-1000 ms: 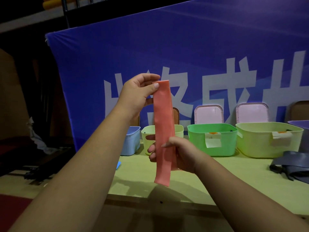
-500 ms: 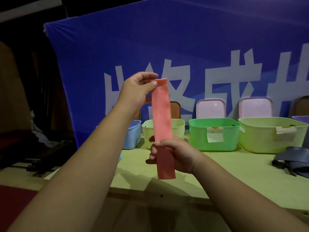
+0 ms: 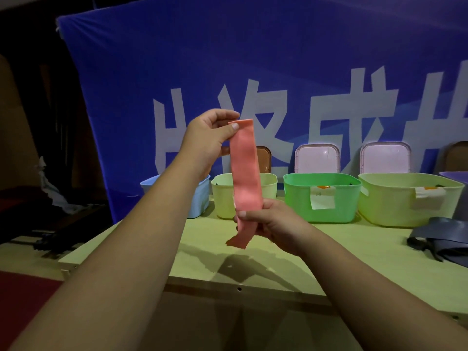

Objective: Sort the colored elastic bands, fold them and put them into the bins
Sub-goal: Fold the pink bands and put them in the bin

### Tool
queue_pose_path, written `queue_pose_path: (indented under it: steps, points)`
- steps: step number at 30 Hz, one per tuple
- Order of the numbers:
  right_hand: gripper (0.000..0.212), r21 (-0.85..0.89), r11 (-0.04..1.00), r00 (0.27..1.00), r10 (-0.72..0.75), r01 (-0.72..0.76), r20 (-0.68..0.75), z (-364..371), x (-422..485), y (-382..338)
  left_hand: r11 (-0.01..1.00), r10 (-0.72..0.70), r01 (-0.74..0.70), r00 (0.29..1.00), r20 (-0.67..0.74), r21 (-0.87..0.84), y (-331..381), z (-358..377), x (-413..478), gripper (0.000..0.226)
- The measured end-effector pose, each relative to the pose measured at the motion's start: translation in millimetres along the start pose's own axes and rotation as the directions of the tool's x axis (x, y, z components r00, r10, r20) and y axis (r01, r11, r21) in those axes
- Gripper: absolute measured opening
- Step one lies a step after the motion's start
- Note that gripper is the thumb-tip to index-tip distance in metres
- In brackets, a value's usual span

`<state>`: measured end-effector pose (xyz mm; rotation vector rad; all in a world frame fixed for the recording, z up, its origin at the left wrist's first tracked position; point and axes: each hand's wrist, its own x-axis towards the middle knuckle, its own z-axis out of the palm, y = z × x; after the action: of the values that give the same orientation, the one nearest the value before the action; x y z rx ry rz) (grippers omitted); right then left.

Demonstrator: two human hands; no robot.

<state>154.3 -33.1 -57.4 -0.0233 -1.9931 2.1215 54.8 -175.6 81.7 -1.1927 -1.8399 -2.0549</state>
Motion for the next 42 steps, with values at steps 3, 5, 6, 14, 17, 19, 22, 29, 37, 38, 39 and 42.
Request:
queue_pose_path:
  steps: [3, 5, 6, 14, 17, 19, 22, 29, 37, 38, 39, 42]
  points:
    - [0.029, -0.009, 1.000, 1.000, -0.007, 0.008, 0.009, 1.5, -2.7, -1.8, 1.000, 0.008, -0.008, 1.000, -0.008, 0.004, -0.5, 1.1, 1.6, 0.022]
    - [0.035, -0.023, 1.000, 1.000, -0.002, 0.002, 0.015, 4.0, -2.3, -1.5, 1.000, 0.014, -0.014, 1.000, -0.014, 0.020, -1.3, 2.3, 2.1, 0.021]
    - [0.041, -0.044, 0.999, 1.000, -0.005, 0.005, 0.013, 5.5, -1.3, -1.0, 1.000, 0.017, -0.017, 1.000, -0.018, 0.023, -1.7, 3.0, 2.5, 0.021]
    - [0.047, -0.199, 0.978, 0.990, -0.092, 0.069, -0.110, 16.9, 9.9, 4.4, 0.996, 0.041, -0.039, 0.999, -0.030, 0.085, -7.9, 4.1, 3.2, 0.023]
    - [0.045, -0.154, 0.984, 0.986, -0.114, 0.094, -0.122, 14.0, 11.4, 7.9, 0.996, 0.032, -0.028, 0.998, -0.045, 0.087, -10.4, 2.4, 4.6, 0.023]
    - [0.046, -0.147, 0.984, 0.985, -0.122, 0.104, -0.122, 10.8, 11.6, 10.0, 0.997, 0.030, -0.026, 0.999, -0.045, 0.078, -12.2, 1.8, 5.5, 0.023]
    - [0.039, -0.159, 0.982, 0.986, -0.119, 0.099, -0.119, 6.8, 11.6, 13.8, 0.997, 0.030, -0.027, 0.999, -0.038, 0.072, -14.6, 2.7, 6.3, 0.023]
    - [0.030, -0.201, 0.978, 0.983, -0.092, 0.059, -0.160, 5.0, 21.3, 26.7, 0.991, 0.058, -0.053, 0.998, -0.035, 0.126, -23.3, 7.6, 9.7, 0.021]
    - [0.036, -0.257, 0.964, 0.981, -0.109, 0.065, -0.161, 5.0, 28.8, 32.6, 0.989, 0.068, -0.063, 0.997, -0.034, 0.136, -29.3, 6.6, 10.8, 0.018]
    - [0.035, -0.253, 0.965, 0.981, -0.106, 0.063, -0.163, 4.8, 28.7, 32.6, 0.989, 0.069, -0.064, 0.997, -0.034, 0.135, -29.8, 5.7, 11.0, 0.018]
    - [0.035, -0.245, 0.968, 0.982, -0.101, 0.059, -0.162, 4.3, 27.9, 32.6, 0.989, 0.070, -0.065, 0.997, -0.034, 0.135, -30.7, 4.9, 11.4, 0.018]
    - [0.038, -0.257, 0.965, 0.985, -0.091, 0.051, -0.147, 3.9, 22.6, 32.1, 0.991, 0.058, -0.054, 0.998, -0.036, 0.119, -34.4, 2.5, 11.2, 0.020]
